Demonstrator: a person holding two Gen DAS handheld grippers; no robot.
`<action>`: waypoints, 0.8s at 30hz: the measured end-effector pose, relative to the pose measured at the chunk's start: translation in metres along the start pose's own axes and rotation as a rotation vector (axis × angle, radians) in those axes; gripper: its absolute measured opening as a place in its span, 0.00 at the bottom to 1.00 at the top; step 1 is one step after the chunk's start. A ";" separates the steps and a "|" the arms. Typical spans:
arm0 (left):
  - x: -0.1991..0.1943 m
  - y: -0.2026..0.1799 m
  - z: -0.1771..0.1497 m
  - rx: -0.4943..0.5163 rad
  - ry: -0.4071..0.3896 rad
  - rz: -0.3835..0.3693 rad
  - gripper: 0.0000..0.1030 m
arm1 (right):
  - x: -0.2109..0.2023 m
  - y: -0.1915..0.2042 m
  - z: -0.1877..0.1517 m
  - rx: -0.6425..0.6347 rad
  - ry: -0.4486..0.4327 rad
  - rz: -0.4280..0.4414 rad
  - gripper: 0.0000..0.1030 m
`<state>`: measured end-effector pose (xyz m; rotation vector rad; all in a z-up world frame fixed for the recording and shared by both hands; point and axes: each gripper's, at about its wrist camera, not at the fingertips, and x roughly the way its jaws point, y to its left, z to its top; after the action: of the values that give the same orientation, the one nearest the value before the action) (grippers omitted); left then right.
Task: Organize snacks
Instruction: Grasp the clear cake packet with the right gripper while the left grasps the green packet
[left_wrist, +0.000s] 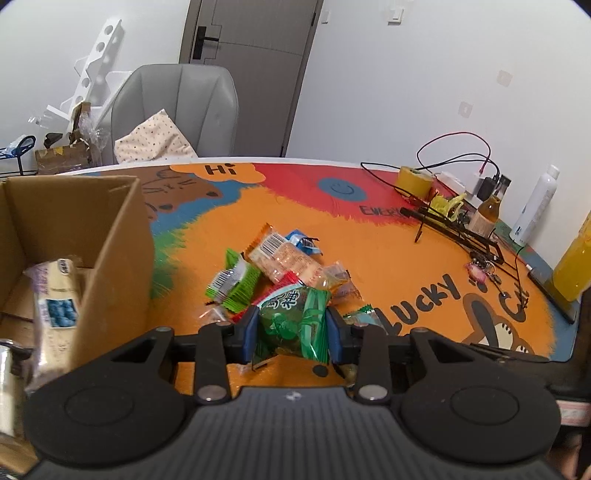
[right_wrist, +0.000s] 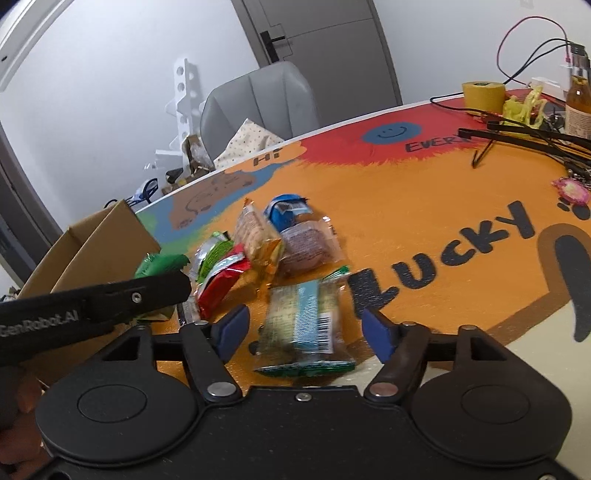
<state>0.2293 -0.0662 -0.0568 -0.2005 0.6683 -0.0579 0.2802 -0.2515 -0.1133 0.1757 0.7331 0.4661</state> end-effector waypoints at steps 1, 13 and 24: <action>-0.002 0.002 0.000 -0.002 -0.002 0.000 0.35 | 0.001 0.003 0.000 -0.009 0.001 -0.005 0.70; -0.016 0.013 -0.011 -0.079 -0.036 0.024 0.35 | 0.002 0.022 -0.011 -0.111 -0.009 -0.079 0.42; -0.065 0.025 -0.017 -0.104 -0.120 0.049 0.35 | -0.040 0.036 -0.008 -0.084 -0.081 -0.016 0.42</action>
<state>0.1675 -0.0372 -0.0354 -0.2858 0.5564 0.0358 0.2365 -0.2385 -0.0841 0.1099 0.6338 0.4712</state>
